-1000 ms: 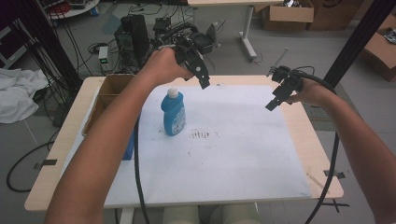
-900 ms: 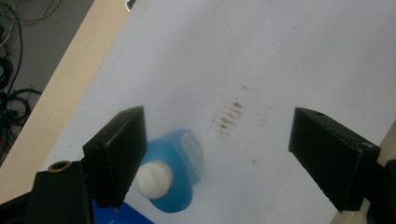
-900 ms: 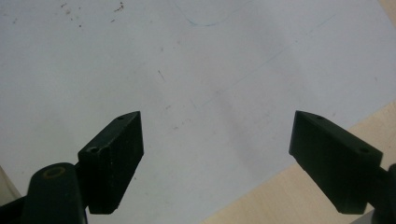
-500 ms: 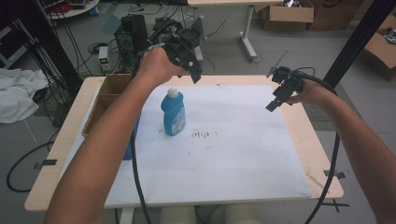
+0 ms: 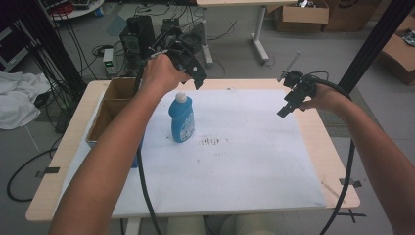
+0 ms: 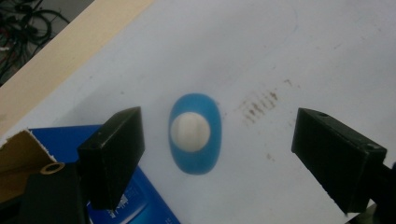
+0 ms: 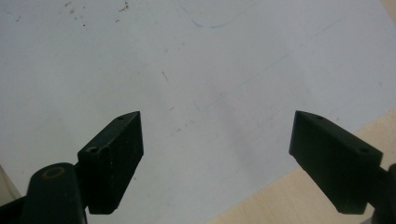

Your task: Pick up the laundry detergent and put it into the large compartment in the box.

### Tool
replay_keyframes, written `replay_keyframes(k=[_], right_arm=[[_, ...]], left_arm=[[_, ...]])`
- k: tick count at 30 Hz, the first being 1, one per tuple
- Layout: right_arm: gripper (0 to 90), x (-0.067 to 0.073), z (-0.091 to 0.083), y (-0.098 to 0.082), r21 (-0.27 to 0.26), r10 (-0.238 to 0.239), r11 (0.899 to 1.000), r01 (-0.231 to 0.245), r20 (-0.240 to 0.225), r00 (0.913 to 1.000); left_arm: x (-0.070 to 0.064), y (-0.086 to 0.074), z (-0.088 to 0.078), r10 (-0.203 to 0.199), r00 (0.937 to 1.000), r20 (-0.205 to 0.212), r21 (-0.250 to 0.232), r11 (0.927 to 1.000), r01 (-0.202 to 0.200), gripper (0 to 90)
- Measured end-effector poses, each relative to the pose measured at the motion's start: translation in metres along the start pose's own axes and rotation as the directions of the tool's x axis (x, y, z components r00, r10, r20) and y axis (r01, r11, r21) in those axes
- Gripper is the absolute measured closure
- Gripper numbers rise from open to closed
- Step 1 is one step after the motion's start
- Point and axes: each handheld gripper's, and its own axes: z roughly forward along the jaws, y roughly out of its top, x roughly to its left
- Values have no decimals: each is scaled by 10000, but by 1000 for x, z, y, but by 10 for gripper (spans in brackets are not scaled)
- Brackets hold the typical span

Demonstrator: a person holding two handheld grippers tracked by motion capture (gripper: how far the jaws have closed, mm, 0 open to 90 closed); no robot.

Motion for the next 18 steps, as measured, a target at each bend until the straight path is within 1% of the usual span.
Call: replay_keyframes(k=[3,5,8,12,17,18], right_arm=[[178,1,0,0,-12,3,10000,-3,-6,10000],[178,0,0,0,-23,-27,10000,27,-9,10000],[178,0,0,-1,-18,-6,10000,5,-32,10000],[179,0,1,-2,-45,19,10000,-19,-45,10000],[179,-1,2,-3,-17,40,10000,-40,-54,10000],[179,-1,2,-3,-49,52,10000,-53,-43,10000]], left_arm=[[1,-1,5,-125,9999,24,74,9999,125,180],[2,-1,7,-111,9999,74,143,9998,109,181],[5,-2,11,-314,9995,107,180,9994,312,179],[11,-4,16,-353,9992,162,256,9991,349,179],[17,-8,27,-532,9983,251,339,9981,524,179],[18,-8,29,-489,9985,244,404,9980,479,180]])
